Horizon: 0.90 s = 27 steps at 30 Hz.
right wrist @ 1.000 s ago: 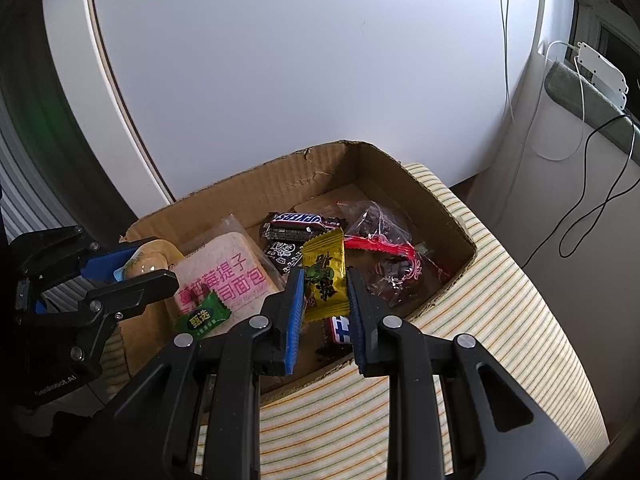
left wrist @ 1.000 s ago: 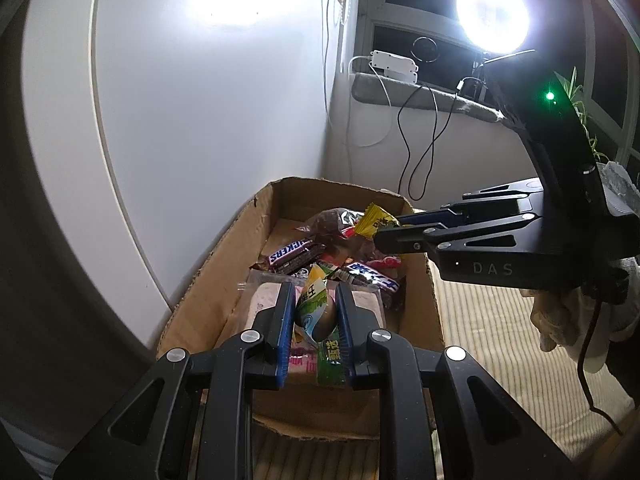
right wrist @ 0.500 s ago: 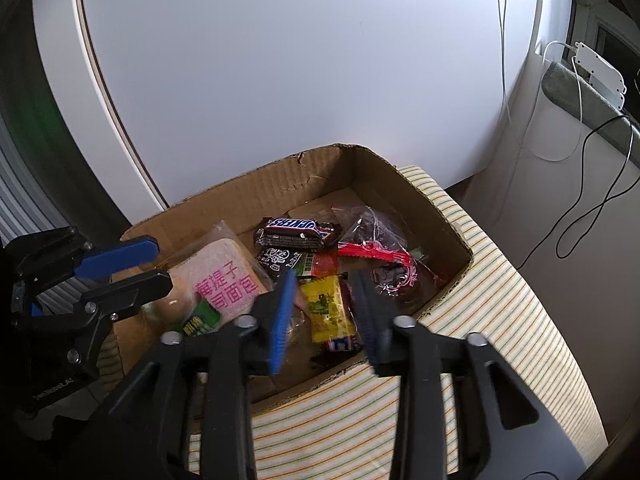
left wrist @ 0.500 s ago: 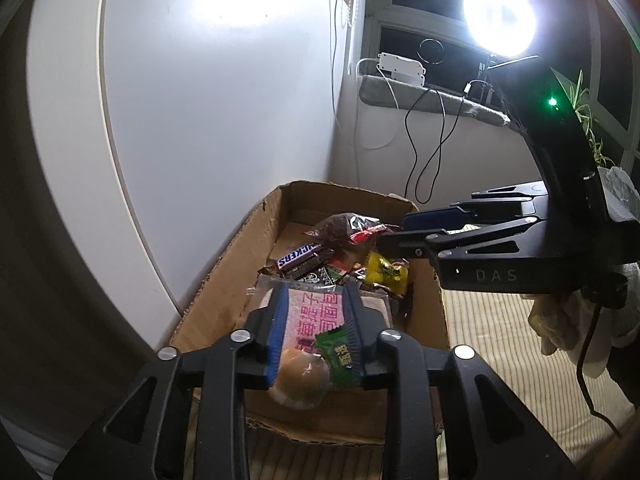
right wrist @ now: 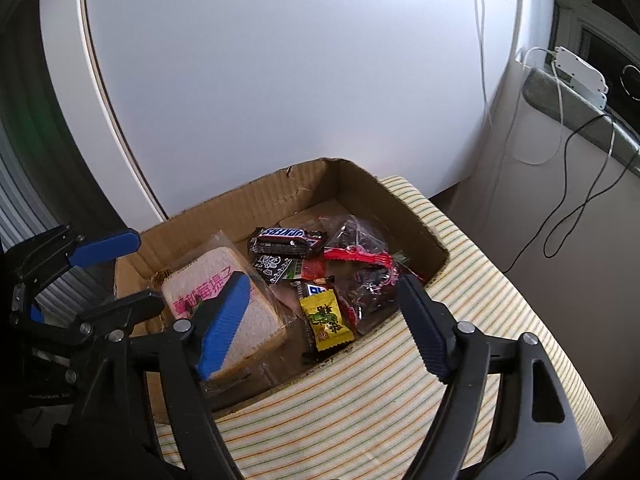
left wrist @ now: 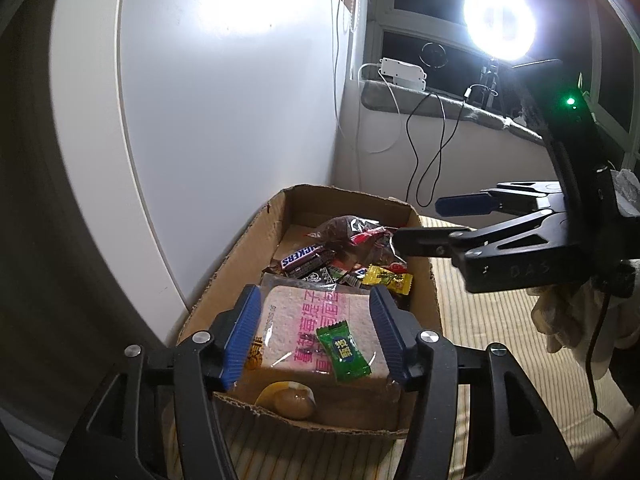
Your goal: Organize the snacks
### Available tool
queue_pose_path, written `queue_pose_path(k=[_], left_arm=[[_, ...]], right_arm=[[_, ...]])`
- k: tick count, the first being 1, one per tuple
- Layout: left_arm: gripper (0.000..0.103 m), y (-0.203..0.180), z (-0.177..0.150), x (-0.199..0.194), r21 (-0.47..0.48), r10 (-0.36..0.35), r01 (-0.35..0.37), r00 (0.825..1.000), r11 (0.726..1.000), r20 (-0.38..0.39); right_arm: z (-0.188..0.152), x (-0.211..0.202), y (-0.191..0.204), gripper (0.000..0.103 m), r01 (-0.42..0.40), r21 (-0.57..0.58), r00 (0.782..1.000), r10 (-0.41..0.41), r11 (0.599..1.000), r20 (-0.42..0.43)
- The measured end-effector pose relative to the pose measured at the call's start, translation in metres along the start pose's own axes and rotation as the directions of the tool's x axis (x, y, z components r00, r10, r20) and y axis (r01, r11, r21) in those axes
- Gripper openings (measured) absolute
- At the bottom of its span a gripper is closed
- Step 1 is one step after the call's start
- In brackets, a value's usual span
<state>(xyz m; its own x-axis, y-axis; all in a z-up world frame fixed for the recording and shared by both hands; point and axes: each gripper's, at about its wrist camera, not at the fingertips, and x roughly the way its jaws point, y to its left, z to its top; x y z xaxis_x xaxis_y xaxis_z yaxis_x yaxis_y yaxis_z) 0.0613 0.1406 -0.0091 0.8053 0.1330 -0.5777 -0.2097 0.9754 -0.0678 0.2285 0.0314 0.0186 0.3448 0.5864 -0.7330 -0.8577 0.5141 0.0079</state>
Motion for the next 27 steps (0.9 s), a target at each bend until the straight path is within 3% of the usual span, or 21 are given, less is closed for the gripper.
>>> queue_pose_path(k=[9, 17, 21, 27], left_arm=[[0.058, 0.006, -0.001, -0.016, -0.017, 0.011, -0.011, 1.000, 1.000, 0.021], [0.064, 0.004, -0.007, -0.030, -0.024, 0.028, -0.027, 0.999, 0.999, 0.028], [0.072, -0.001, -0.009, -0.040, -0.012, 0.048, -0.047, 0.998, 0.999, 0.043], [0.076, -0.006, -0.011, -0.053, -0.024, 0.080, -0.079, 0.995, 0.997, 0.065]], right_arm=[[-0.009, -0.028, -0.004, 0.089, 0.024, 0.057, 0.999, -0.026, 0.998, 0.037], [-0.027, -0.055, 0.000, 0.090, 0.047, 0.089, 0.996, -0.054, 0.995, 0.071], [-0.035, -0.069, -0.001, 0.090, 0.047, 0.126, 0.994, -0.059, 0.991, 0.089], [-0.049, -0.093, 0.007, 0.095, 0.101, 0.137, 0.986, -0.117, 0.986, 0.119]])
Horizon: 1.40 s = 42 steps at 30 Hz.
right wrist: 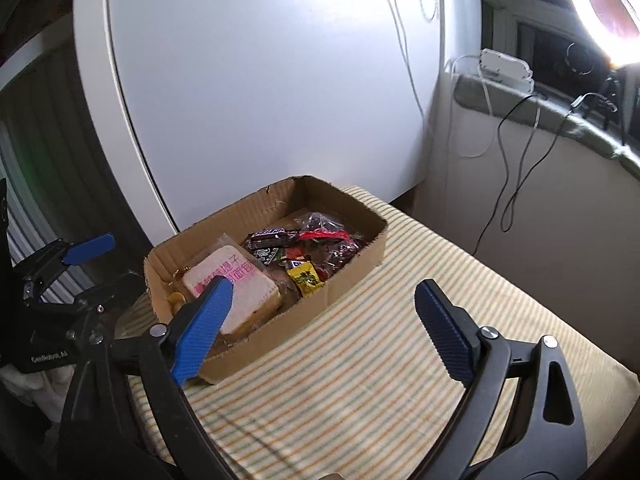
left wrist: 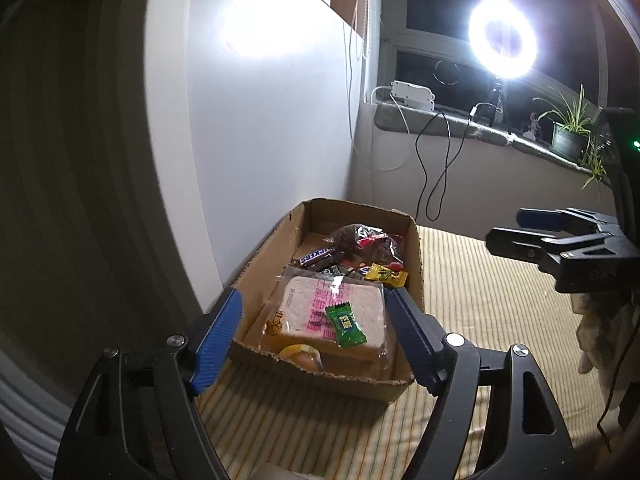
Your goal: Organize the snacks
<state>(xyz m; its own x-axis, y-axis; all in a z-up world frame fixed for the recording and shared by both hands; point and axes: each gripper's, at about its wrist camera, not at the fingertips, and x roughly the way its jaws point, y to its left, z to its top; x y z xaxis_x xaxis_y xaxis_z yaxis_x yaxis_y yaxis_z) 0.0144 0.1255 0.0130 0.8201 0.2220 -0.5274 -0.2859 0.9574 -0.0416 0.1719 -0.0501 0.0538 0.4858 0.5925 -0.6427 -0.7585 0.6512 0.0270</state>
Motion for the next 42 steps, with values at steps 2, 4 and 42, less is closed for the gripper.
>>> queue_pose_path(k=[2, 4, 42], left_arm=[[0.080, -0.001, -0.002, -0.003, -0.006, 0.009, -0.009, 1.000, 1.000, 0.004], [0.080, -0.001, -0.006, -0.006, -0.015, 0.015, -0.015, 1.000, 1.000, 0.005], [0.080, -0.011, -0.020, -0.019, -0.022, 0.032, -0.032, 0.999, 0.999, 0.005]], right_arm=[[-0.006, -0.008, 0.002, 0.095, 0.021, 0.006, 1.000, -0.021, 1.000, 0.011], [-0.012, -0.013, 0.004, 0.103, 0.047, 0.008, 0.999, -0.047, 0.999, 0.020], [-0.044, -0.040, 0.019, 0.103, 0.060, 0.000, 0.998, -0.060, 0.998, 0.030]])
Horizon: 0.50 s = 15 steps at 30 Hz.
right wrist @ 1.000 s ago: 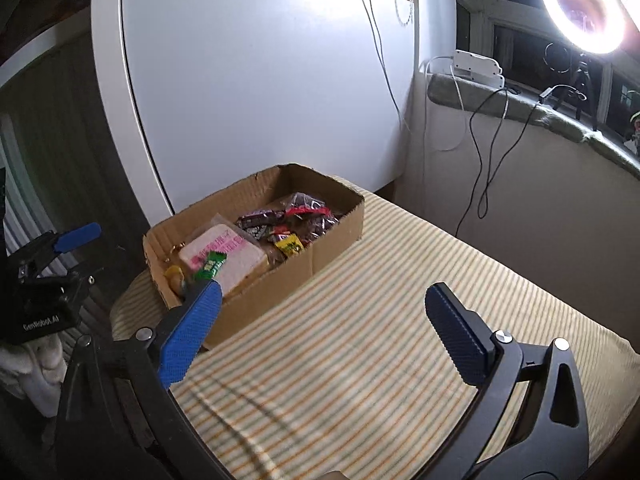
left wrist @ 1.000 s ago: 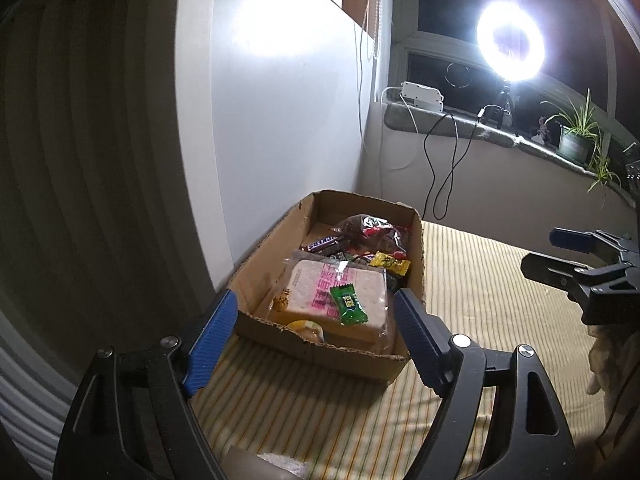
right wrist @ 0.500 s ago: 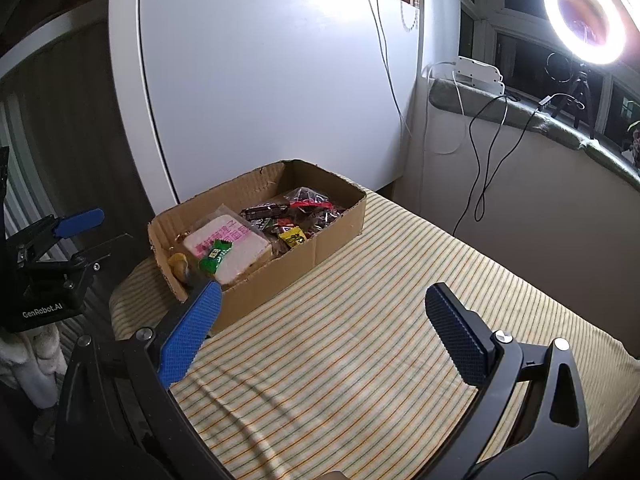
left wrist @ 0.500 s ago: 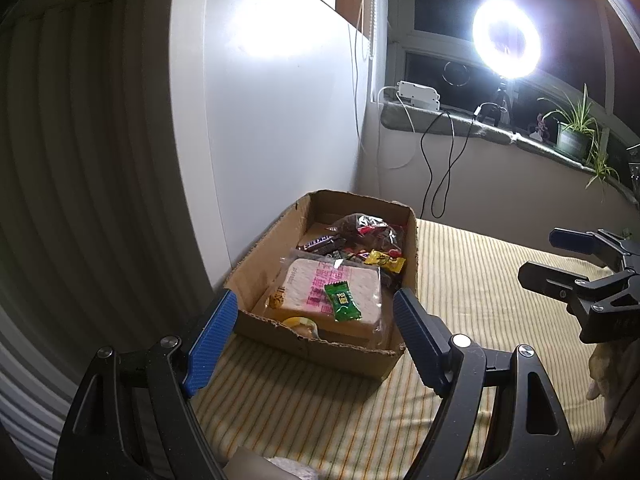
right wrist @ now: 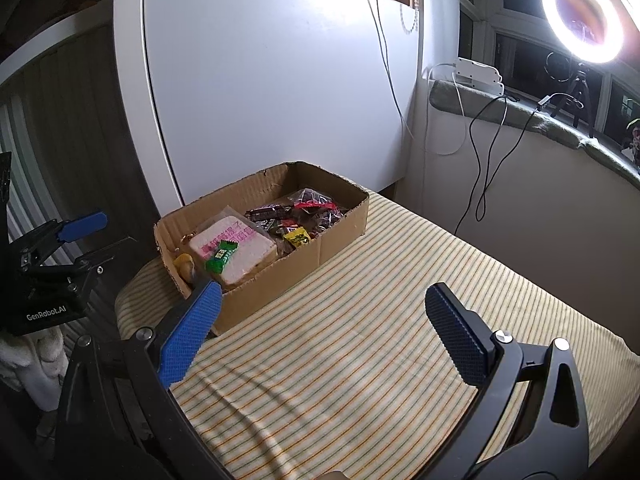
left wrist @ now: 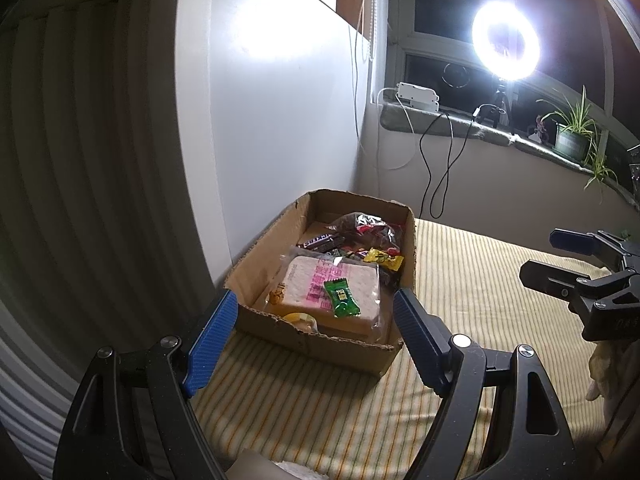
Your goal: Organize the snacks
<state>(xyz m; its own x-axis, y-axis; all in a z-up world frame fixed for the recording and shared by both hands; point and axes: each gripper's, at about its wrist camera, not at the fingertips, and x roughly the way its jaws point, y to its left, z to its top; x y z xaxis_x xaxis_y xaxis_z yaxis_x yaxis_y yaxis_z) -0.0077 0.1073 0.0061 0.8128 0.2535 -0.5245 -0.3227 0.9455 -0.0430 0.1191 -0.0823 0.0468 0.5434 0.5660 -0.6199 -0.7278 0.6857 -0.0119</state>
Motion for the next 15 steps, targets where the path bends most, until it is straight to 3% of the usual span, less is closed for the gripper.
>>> queue_pose_path(k=[15], left_arm=[[0.080, 0.0058, 0.0006, 0.0010, -0.004, -0.005, 0.005, 1.000, 1.000, -0.001]], right_arm=[[-0.0053, -0.0006, -0.0002, 0.103, -0.003, -0.001, 1.000, 0.003, 1.000, -0.009]])
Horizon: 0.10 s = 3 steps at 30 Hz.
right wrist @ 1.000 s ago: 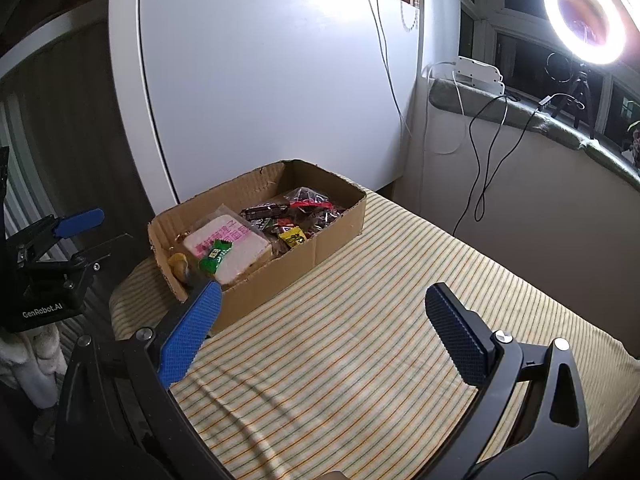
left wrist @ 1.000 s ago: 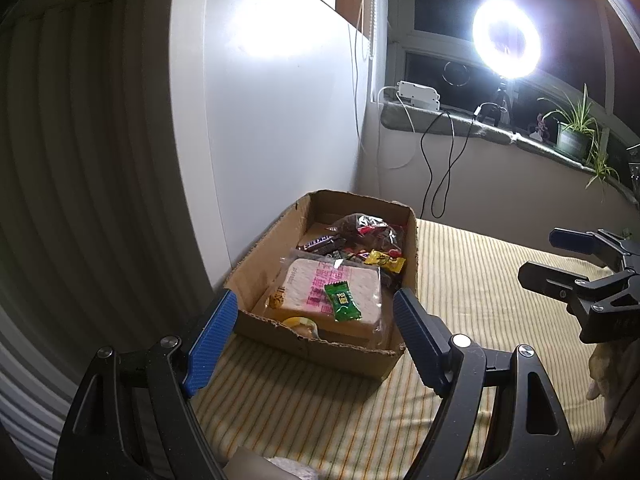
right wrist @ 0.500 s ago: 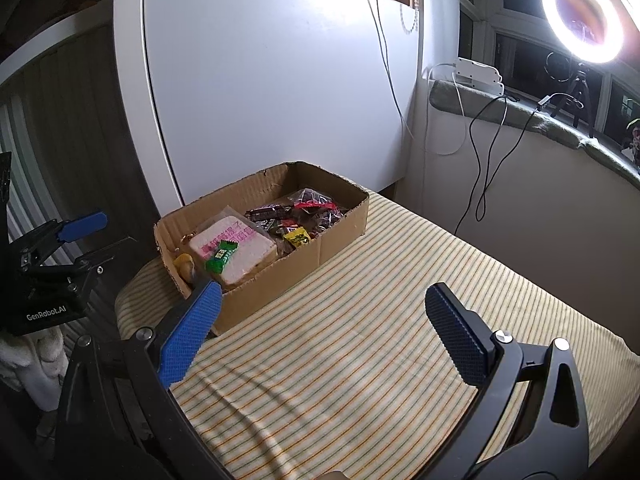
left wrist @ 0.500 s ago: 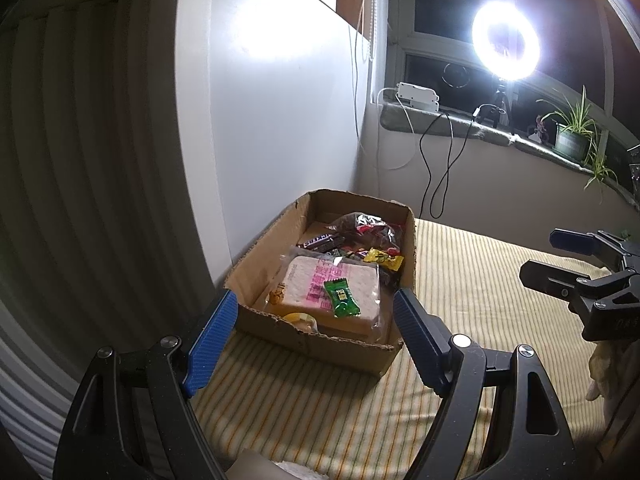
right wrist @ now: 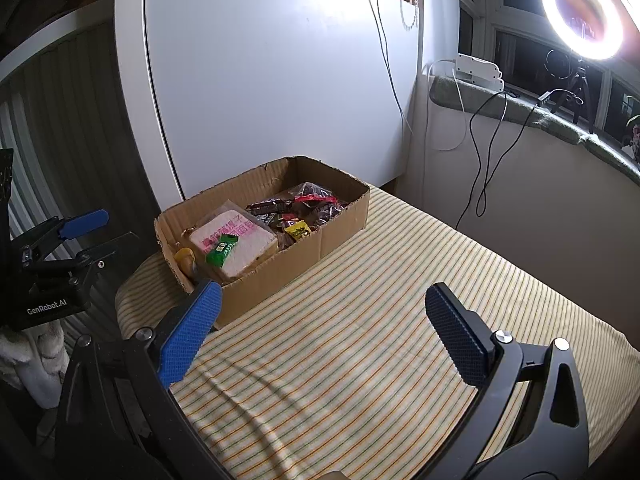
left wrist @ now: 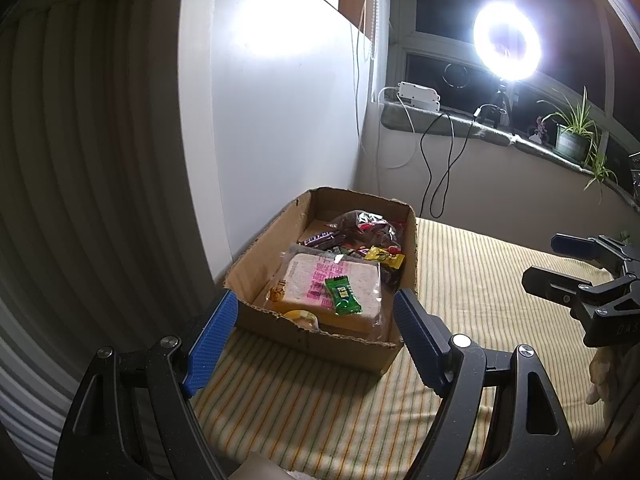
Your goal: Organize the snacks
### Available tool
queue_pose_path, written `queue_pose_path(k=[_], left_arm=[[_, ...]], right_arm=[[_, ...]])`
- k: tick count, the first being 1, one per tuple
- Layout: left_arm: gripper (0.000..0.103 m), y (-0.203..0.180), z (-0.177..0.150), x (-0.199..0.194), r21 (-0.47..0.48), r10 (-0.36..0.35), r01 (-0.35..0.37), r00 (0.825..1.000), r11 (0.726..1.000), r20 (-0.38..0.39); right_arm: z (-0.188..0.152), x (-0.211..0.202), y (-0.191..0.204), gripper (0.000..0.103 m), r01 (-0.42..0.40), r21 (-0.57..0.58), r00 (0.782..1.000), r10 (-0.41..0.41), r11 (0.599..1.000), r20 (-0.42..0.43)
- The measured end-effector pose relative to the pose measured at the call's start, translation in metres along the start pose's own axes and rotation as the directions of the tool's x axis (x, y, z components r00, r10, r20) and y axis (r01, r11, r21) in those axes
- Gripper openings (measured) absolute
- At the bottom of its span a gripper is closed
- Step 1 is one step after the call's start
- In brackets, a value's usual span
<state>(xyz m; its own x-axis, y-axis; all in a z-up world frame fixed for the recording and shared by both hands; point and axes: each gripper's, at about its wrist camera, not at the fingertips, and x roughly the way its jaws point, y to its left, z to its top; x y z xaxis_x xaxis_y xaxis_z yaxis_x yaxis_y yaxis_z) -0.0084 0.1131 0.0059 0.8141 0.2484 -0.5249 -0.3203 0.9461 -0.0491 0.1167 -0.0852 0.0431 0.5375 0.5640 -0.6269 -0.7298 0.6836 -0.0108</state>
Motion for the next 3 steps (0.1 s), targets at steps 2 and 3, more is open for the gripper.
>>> queue_pose_path(k=[2, 3], left_arm=[[0.080, 0.0011, -0.0001, 0.0003, -0.002, -0.001, 0.001, 1.000, 1.000, -0.003], [0.080, 0.0009, -0.0005, 0.0006, -0.001, -0.001, 0.001, 1.000, 1.000, -0.004]], right_arm=[[0.0000, 0.0001, 0.0002, 0.103, 0.003, -0.001, 1.000, -0.003, 1.000, 0.001], [-0.0001, 0.0001, 0.0002, 0.103, 0.006, 0.000, 1.000, -0.006, 1.000, 0.002]])
